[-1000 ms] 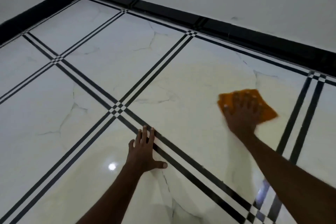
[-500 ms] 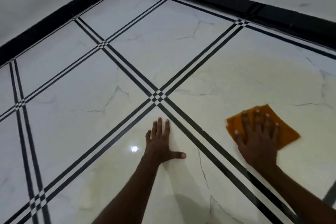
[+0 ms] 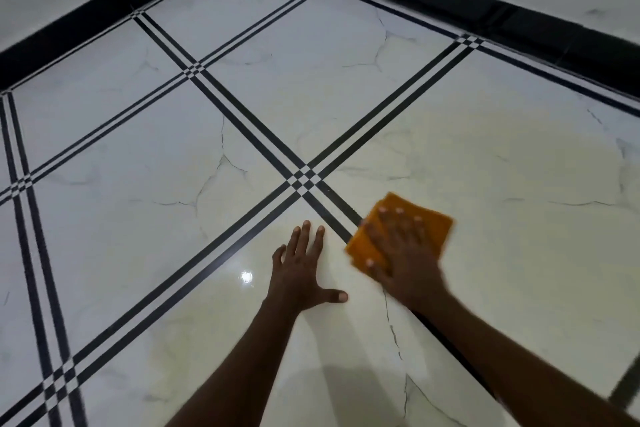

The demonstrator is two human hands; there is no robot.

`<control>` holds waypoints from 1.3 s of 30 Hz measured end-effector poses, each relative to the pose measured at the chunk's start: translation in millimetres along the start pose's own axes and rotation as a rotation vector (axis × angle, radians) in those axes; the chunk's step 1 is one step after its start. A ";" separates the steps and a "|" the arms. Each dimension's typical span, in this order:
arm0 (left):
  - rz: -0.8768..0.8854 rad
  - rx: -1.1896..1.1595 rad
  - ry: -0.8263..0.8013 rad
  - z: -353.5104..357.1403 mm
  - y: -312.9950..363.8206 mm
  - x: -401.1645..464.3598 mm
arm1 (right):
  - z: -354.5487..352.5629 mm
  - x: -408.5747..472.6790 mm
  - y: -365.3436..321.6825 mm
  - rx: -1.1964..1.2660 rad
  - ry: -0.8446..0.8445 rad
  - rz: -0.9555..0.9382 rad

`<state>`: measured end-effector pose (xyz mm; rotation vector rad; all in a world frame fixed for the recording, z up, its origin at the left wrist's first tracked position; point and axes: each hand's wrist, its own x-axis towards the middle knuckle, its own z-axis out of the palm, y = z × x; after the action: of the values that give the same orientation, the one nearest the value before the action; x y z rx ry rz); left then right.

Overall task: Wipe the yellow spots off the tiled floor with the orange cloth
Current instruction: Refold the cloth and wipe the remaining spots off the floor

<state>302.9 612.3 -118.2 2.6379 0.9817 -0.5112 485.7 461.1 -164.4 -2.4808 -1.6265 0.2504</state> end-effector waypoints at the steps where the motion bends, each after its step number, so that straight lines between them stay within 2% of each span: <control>1: -0.003 -0.004 0.003 0.8 0.8 -0.6 | -5.1 -2.9 24.9 -0.023 0.008 0.062; 4: -0.011 -0.007 0.017 2.4 3.5 0.9 | -29.6 32.2 95.9 -0.077 0.062 0.284; 6: -0.056 -0.008 0.009 3.4 4.3 -0.3 | -35.7 64.4 90.6 -0.023 0.083 0.349; 9: -0.216 -0.070 0.020 6.9 5.0 -12.6 | -15.1 67.1 10.3 0.042 0.110 0.187; 11: -0.235 -0.070 0.016 9.9 7.5 -21.4 | 2.8 35.4 -45.8 0.033 0.076 0.035; 13: -0.231 -0.058 0.009 9.7 6.2 -29.1 | 6.8 12.5 -62.0 0.052 0.046 -0.061; 15: -0.241 -0.066 -0.008 8.8 0.2 -36.0 | 5.6 15.7 -41.4 0.047 0.016 -0.093; 19: -0.275 -0.096 -0.006 12.2 -10.8 -46.3 | -16.7 70.9 41.1 -0.014 0.021 0.158; 21: -0.288 -0.131 -0.012 12.0 -11.4 -44.4 | -24.0 92.5 38.9 -0.007 0.018 0.191; 23: -0.310 -0.200 -0.033 6.0 -11.2 -40.2 | -18.2 95.2 -5.2 0.028 0.011 0.076; 26: -0.316 -0.279 -0.045 -10.6 -18.4 -39.3 | 3.5 57.0 -84.2 0.048 -0.015 -0.191; 28: -0.298 -0.230 -0.062 -12.6 -12.5 -42.2 | 4.4 23.6 -91.4 0.066 -0.030 -0.245; 31: -0.204 -0.097 -0.020 -2.5 23.0 -39.8 | -1.6 -0.7 -27.2 0.060 -0.013 -0.184; 37: 0.088 -0.027 -0.023 21.3 117.9 -10.6 | -43.6 -23.8 194.7 -0.039 0.092 0.385; 39: 0.105 0.017 -0.012 22.9 131.2 -10.4 | -52.8 -61.5 224.7 -0.042 0.117 0.486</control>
<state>378.2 502.0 -116.7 2.6812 0.8329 -0.5118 673.8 313.8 -161.3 -2.8281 -0.9752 0.1253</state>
